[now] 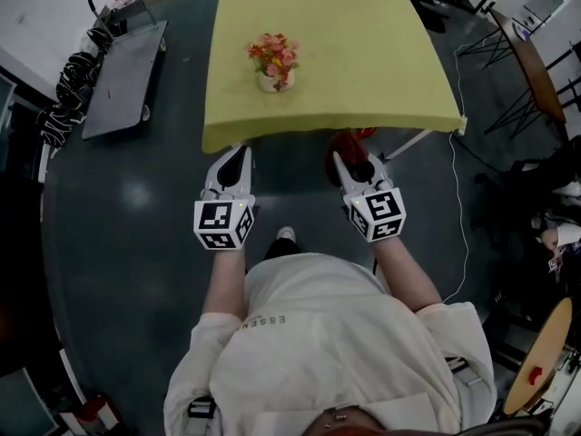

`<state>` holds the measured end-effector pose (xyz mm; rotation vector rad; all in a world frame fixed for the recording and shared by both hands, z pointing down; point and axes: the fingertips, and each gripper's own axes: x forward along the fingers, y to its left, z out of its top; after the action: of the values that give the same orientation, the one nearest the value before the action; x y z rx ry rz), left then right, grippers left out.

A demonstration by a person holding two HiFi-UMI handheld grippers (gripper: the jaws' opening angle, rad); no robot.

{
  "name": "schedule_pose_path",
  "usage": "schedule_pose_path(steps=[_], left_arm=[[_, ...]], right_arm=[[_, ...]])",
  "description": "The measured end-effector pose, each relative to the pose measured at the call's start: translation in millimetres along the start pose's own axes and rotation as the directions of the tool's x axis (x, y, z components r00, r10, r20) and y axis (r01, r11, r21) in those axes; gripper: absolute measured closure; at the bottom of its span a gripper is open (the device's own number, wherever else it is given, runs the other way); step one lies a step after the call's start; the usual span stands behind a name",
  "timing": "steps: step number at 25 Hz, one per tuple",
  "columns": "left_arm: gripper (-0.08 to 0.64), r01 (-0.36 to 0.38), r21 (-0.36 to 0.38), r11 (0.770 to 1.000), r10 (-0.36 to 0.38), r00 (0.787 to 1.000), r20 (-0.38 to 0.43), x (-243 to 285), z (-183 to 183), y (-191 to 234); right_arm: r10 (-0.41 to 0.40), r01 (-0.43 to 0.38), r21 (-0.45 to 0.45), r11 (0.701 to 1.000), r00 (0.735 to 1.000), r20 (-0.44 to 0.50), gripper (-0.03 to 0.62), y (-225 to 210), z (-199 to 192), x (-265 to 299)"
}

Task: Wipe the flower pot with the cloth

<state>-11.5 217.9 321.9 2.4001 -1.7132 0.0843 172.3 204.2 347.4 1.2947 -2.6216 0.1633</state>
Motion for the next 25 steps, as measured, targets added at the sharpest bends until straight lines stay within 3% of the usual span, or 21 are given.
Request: schedule_pose_path(steps=[14, 25], left_arm=[[0.545, 0.035, -0.053, 0.998, -0.039, 0.996, -0.084, 58.4, -32.2, 71.1], [0.545, 0.016, -0.082, 0.997, -0.027, 0.990, -0.138, 155.0, -44.9, 95.4]], right_arm=[[-0.056, 0.062, 0.056, 0.996, 0.992, -0.111, 0.538, -23.5, -20.7, 87.1], [0.032, -0.020, 0.070, 0.997, 0.986, -0.167, 0.538, -85.0, -31.6, 179.1]])
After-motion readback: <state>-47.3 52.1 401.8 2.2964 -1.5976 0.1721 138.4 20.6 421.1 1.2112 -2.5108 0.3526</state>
